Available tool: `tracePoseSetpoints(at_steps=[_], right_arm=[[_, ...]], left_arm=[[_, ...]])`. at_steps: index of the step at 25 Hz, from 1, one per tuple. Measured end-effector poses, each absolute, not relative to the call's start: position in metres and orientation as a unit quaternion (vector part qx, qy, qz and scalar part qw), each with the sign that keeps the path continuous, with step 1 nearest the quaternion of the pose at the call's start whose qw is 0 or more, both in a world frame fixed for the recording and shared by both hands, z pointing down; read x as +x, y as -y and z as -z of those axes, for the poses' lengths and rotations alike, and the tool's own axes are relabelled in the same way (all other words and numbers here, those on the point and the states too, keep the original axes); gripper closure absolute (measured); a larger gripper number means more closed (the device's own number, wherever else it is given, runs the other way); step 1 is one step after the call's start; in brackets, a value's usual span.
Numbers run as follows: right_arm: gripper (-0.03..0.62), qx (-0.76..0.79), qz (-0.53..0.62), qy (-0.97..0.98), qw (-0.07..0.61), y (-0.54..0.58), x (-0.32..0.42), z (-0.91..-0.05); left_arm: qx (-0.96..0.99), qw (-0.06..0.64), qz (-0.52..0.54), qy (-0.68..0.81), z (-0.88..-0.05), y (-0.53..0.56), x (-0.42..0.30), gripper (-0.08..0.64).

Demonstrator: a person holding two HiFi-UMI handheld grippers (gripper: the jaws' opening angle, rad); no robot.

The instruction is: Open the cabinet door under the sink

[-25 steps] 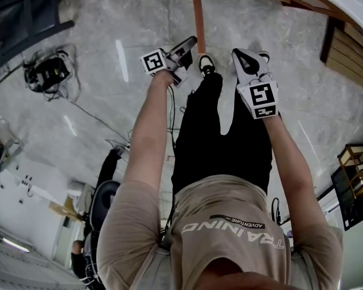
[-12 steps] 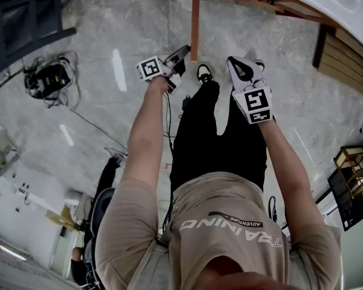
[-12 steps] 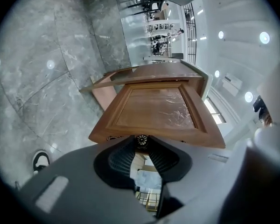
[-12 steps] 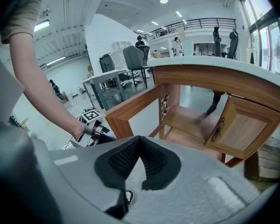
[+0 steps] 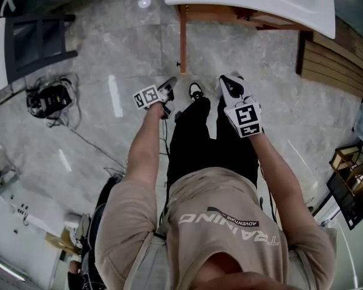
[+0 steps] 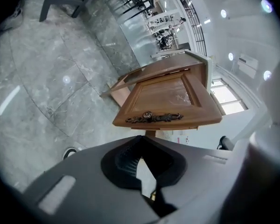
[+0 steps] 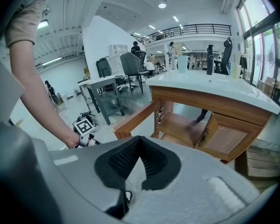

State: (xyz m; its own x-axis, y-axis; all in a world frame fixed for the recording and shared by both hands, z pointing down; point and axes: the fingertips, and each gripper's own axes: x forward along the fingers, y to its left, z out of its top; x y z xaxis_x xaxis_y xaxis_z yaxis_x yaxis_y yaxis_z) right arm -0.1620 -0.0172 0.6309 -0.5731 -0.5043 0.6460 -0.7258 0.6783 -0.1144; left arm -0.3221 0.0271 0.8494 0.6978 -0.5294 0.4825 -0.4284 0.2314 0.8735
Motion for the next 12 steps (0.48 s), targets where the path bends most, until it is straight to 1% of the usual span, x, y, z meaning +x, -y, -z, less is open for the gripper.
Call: tracePoseSetpoints(at_steps=[2, 6, 12], right_arm=[[0.591, 0.354, -0.186, 0.867, 0.298, 0.011, -0.154, -0.622], [0.591, 0.355, -0.182, 0.866, 0.303, 0.002, -0.133, -0.605], [0.591, 0.372, -0.168, 0.863, 0.297, 0.002, -0.095, -0.578]], left_arm=[[0.630, 0.667, 0.017, 0.399, -0.841, -0.042, -0.322, 0.546], [0.665, 0.645, 0.026, 0.375, -0.803, -0.054, -0.289, 0.547], [0.751, 0.555, 0.057, 0.352, -0.697, -0.022, -0.224, 0.547]])
